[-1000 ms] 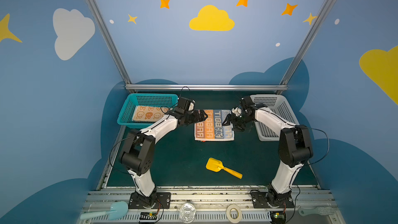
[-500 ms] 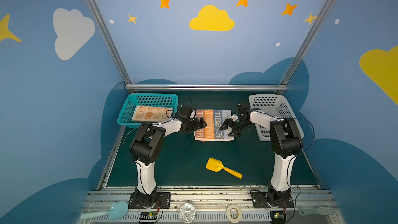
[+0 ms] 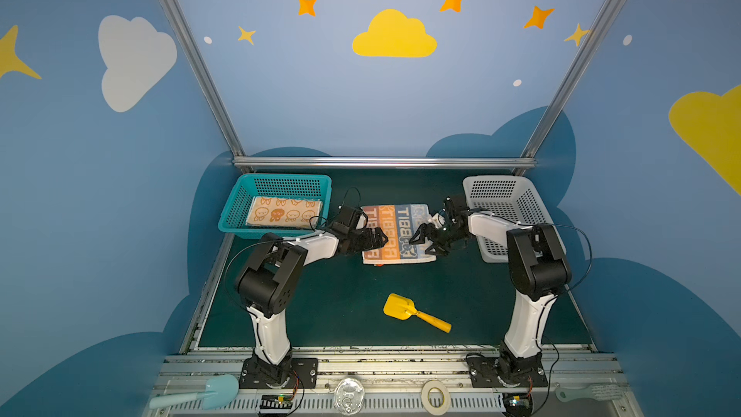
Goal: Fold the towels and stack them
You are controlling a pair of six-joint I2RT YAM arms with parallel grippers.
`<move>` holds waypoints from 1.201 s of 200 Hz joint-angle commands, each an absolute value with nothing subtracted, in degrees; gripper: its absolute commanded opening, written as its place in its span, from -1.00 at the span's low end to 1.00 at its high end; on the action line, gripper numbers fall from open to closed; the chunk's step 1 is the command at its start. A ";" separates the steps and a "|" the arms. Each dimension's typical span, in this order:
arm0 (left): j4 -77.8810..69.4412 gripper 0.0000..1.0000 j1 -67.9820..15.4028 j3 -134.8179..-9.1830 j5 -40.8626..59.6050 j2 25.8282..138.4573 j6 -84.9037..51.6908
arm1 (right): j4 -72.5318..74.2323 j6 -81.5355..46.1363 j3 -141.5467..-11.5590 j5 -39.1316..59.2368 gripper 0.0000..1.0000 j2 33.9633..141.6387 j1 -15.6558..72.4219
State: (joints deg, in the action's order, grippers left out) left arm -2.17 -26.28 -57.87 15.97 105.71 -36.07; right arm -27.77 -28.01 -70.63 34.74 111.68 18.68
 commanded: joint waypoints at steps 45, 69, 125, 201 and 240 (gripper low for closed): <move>11.97 0.99 -26.90 -55.05 10.92 98.37 -32.79 | -36.97 -26.81 -68.05 28.05 0.65 108.67 20.92; 18.53 0.99 -26.44 -63.04 7.82 98.51 -27.59 | -40.52 -27.07 -73.49 28.48 0.66 104.52 20.63; 20.06 0.99 -24.12 -78.73 12.09 106.03 -28.08 | -46.48 -26.50 -92.73 29.54 0.68 111.52 17.46; 15.70 0.99 -22.74 -94.25 20.22 124.01 -34.28 | -46.19 -28.59 -113.74 34.82 0.68 130.21 15.58; 16.35 0.99 -21.49 -97.85 19.31 128.84 -33.22 | -48.61 -27.30 -124.54 36.21 0.69 139.19 14.64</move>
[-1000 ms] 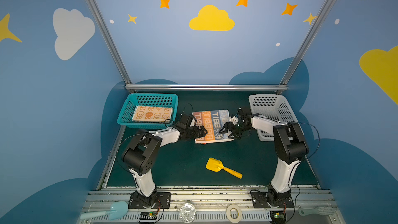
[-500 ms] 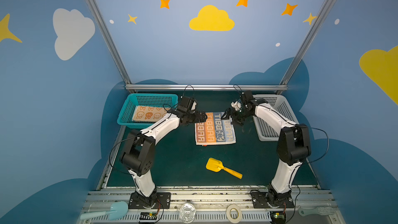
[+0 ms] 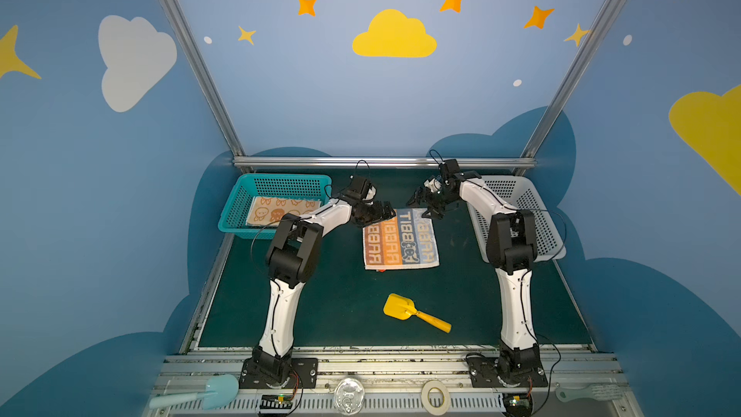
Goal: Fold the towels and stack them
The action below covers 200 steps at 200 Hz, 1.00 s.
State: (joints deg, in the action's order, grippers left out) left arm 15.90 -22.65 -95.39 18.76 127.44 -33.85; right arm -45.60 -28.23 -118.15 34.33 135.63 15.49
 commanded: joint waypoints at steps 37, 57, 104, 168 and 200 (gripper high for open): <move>17.52 0.99 -20.24 -98.09 18.30 130.91 -31.40 | -50.50 -26.12 -130.05 35.30 0.69 144.60 13.23; 18.31 0.99 -19.92 -99.18 18.36 131.77 -30.47 | -49.08 -25.15 -130.05 35.77 0.68 145.60 12.67; 19.87 0.99 -19.98 -101.91 19.36 127.48 -26.97 | -52.47 -21.76 -132.24 33.57 0.69 143.97 12.61; 31.99 0.96 -18.74 -109.72 11.12 132.02 -18.55 | -54.23 -13.65 -129.12 22.63 0.56 141.26 12.45; 34.32 0.90 -18.45 -111.65 9.11 135.13 -16.36 | -55.37 -11.58 -131.82 22.17 0.38 144.66 12.57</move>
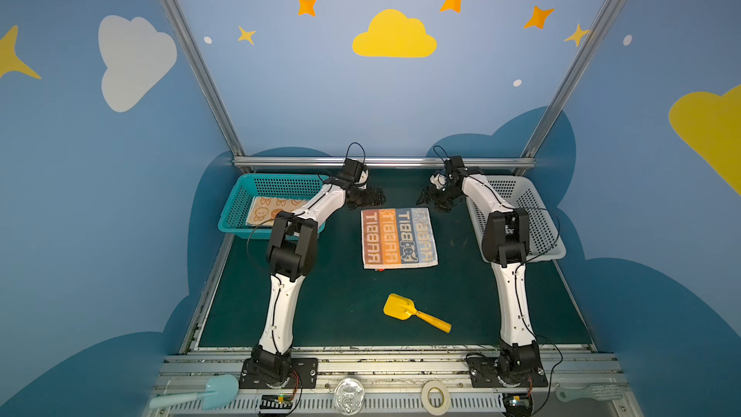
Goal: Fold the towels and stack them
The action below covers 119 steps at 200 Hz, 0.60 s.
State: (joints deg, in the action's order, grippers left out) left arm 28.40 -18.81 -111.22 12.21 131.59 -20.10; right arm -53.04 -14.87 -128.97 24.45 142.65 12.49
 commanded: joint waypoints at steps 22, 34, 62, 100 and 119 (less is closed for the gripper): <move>35.24 0.79 -18.34 -113.39 8.70 137.20 -15.25 | -56.19 -11.33 -134.30 22.20 0.31 146.99 12.63; 36.24 0.73 -18.37 -114.71 8.76 138.34 -14.70 | -56.25 -11.02 -135.05 22.45 0.26 147.85 12.72; 36.56 0.51 -18.23 -115.68 9.39 139.87 -14.15 | -55.03 -9.78 -135.21 21.71 0.17 149.09 13.04; 36.40 0.01 -18.35 -115.32 9.84 140.19 -13.90 | -54.73 -9.61 -135.26 22.42 -0.15 150.01 13.33; 36.21 -0.19 -18.37 -114.81 9.59 140.28 -13.65 | -54.49 -9.39 -135.26 22.38 -0.35 150.38 13.62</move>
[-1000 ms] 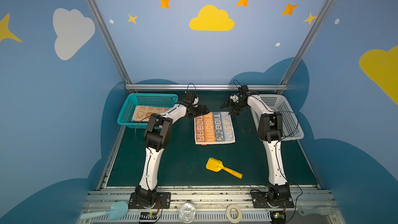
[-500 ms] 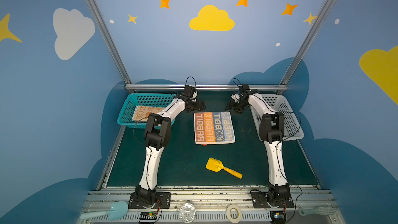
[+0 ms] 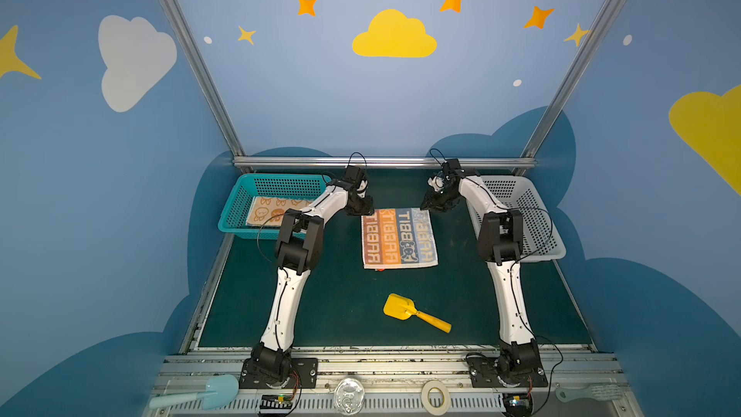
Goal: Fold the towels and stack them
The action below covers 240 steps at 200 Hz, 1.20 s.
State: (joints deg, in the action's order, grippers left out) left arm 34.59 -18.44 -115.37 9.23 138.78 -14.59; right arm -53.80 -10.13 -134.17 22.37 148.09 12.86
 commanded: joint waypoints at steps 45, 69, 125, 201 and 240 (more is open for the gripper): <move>37.42 -0.70 -18.28 -116.08 7.81 140.89 -11.09 | -53.83 -10.13 -135.83 23.32 -0.86 149.72 13.41; 40.48 -0.81 -17.68 -119.38 6.90 140.62 -9.74 | -54.70 -11.76 -136.41 24.54 -1.00 147.58 12.62; 31.31 -0.89 -17.67 -107.72 8.63 129.09 -10.36 | -55.87 -13.78 -129.73 25.48 -1.00 137.91 11.87; 18.24 -0.89 -19.10 -85.10 9.45 113.48 -12.30 | -51.76 -16.26 -107.84 24.83 -1.00 121.93 12.11; 13.79 -0.89 -21.88 -73.87 7.85 106.60 -13.49 | -47.15 -17.85 -93.99 24.64 -1.00 114.48 12.87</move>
